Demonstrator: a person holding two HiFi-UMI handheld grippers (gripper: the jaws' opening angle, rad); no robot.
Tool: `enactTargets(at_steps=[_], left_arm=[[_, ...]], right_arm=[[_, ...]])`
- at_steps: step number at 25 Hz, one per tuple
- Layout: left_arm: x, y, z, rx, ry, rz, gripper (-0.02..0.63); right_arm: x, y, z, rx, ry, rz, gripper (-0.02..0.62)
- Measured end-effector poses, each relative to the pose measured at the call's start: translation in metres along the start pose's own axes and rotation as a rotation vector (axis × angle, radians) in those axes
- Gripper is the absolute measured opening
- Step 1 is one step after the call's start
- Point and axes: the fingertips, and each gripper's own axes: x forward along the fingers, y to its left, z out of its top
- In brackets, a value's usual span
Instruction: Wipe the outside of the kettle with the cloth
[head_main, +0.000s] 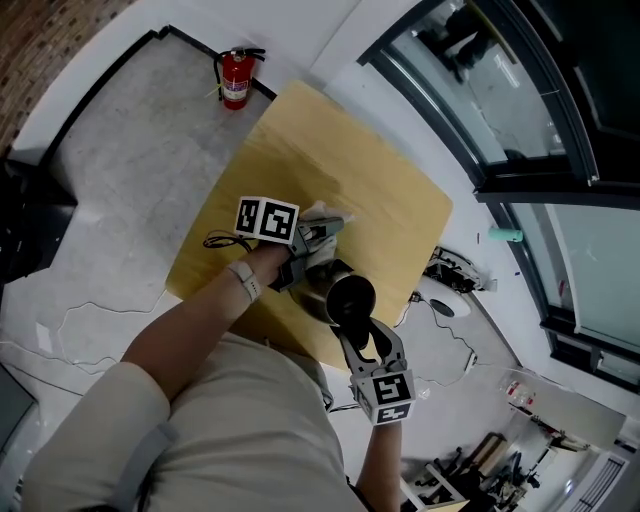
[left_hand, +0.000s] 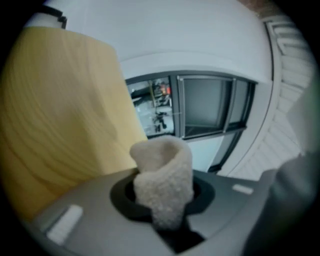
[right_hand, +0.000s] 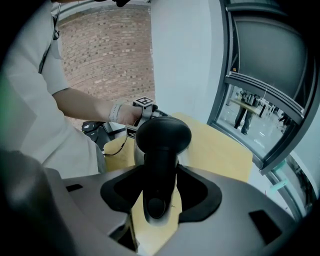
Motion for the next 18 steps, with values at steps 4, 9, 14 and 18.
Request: enactTargets(at_steps=[4,9,14,18], left_arm=[[-0.01,-0.077,-0.001,0.048,-0.001,-0.154,0.089],[0.001,-0.023,-0.008,0.089,0.056,-0.005,0.086],[-0.011,-0.093,-0.01,0.14,0.045,-0.131,0.086],[-0.009,0.003,-0.019,0.047,0.079,0.017,0.081]], right_arm=[[0.001,-0.002,0.0,0.004,-0.002,-0.008,0.199],[0.002,-0.001,0.0,0.016,-0.001,-0.001,0.199],[0.002,-0.002,0.001,0.019,-0.003,-0.005,0.199],[0.003,-0.002,0.0,0.025,-0.011,-0.003,0.199]])
